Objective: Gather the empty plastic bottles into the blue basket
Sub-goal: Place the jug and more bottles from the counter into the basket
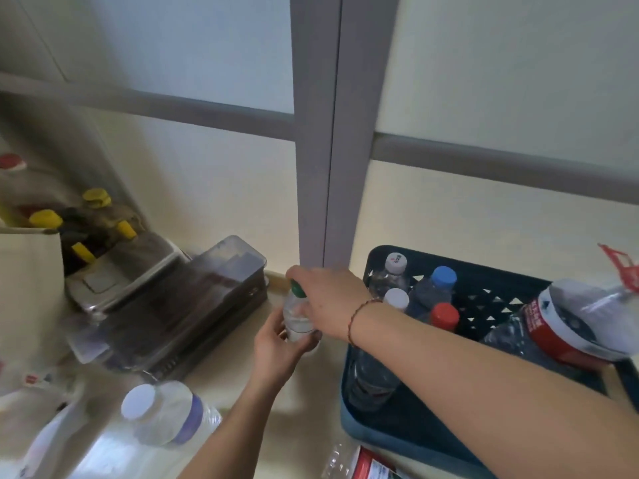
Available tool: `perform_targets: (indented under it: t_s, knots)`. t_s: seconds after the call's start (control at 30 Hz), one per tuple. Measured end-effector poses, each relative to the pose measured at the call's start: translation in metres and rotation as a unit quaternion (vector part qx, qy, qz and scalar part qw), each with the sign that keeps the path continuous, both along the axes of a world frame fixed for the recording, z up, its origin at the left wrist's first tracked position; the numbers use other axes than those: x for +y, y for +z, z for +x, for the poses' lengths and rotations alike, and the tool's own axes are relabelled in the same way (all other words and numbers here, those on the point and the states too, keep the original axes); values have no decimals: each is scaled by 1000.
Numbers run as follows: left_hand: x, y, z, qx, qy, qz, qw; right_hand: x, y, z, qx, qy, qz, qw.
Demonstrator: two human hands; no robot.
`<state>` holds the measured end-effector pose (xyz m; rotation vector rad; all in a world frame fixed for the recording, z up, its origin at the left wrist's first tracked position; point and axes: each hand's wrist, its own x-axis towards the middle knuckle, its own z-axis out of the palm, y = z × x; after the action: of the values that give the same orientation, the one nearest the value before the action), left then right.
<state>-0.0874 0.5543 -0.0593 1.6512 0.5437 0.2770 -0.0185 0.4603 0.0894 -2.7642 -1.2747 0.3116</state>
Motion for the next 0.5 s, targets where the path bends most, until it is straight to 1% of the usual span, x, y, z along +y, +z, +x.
perform_targets:
  t_s: [0.07, 0.13, 0.2, 0.23, 0.3, 0.4, 0.5]
  knots:
    - [-3, 11, -5, -10, 16, 3, 1000, -3, 5, -1, 8, 18, 22, 1000]
    - [-9, 33, -10, -31, 53, 11, 998, -8, 21, -1, 27, 35, 69, 997]
    - [-16, 64, -11, -74, 83, 32, 993, -17, 45, -3, 60, 49, 165, 983]
    - [-19, 81, -9, -97, 92, 51, 990, -23, 59, -5, 77, 52, 225, 970]
    - [-26, 116, -4, -145, 98, 91, 980, -42, 93, -8, 80, 46, 334, 938]
    - [-41, 163, 7, -189, 51, 139, 971, -81, 140, -9, 44, 41, 439, 897]
    - [-62, 198, 12, -242, -75, 175, 951, -126, 171, -10, -38, 35, 472, 880]
